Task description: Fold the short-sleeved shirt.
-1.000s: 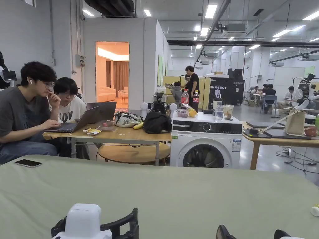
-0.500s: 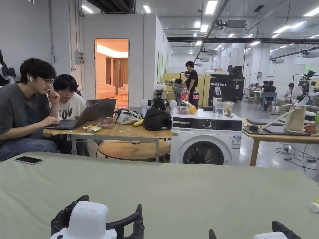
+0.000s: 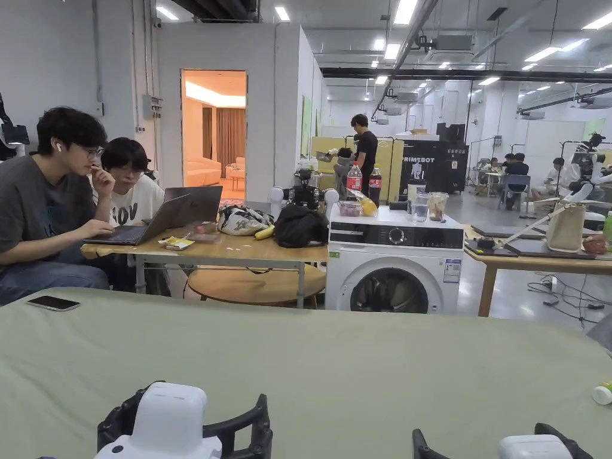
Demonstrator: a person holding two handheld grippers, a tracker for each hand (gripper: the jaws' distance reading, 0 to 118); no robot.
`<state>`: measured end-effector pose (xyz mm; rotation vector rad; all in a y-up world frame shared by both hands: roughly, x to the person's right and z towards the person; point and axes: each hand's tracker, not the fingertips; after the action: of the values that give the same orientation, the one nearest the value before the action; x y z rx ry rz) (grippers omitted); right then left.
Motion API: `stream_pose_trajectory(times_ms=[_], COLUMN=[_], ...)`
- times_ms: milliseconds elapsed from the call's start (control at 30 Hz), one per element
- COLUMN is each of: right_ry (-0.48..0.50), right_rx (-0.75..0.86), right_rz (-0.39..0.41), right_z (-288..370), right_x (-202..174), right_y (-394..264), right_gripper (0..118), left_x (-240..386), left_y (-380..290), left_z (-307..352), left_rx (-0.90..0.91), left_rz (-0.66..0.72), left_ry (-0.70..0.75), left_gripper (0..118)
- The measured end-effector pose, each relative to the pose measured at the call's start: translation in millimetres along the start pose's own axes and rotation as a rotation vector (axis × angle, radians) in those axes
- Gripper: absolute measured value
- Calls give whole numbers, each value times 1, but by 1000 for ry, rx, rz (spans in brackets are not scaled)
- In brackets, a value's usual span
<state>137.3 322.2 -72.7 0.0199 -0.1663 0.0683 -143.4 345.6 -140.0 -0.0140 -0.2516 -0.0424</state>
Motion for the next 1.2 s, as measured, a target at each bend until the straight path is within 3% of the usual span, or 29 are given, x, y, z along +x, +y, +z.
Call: stream_pose_trajectory(times_ms=[167,333,500,600,767,833,867,900,933,1000,1100,1200], right_ry=[-31,-20,-1,-5,0,1,1,7,-2,-10,20,10], right_rx=[-9,-32,-47,-38,-41,-42,-43,-61,-86,-83,-82,-78], right_rz=[-12,-1,-52,-63,-56,-52,-48,-39,-25,0,-81,-83], right_z=[1,4,5,8,8,10,11,9,7,7,9,9], right_x=[0,-2,1,1,0,0,0,1,0,-1,6,10], right_y=[3,-1,-4,-3,-3,-3,-4,-3,-3,-5,-6,-6], right_gripper=[118,118,118,109,107,84,60,19,4,0,0,0], left_x=[8,-1,-6,-7,-3,-2,-2,-2,-1,0,1,3], left_y=[-3,3,2,0,2,3,3,3,3,2,1,1], left_z=[9,17,23,26,28,31,33,32,31,31,32,29], left_rx=[-3,-13,3,4,18,32,39,39,31,26,24,15], left_rz=[-46,63,48,41,20,19,17,15,11,1,11,10], left_ry=[11,45,56,32,18,8,8,4,-1,-5,-16,-18], left_gripper=[104,104,104,104,104,87,68,33,14,0,0,0])
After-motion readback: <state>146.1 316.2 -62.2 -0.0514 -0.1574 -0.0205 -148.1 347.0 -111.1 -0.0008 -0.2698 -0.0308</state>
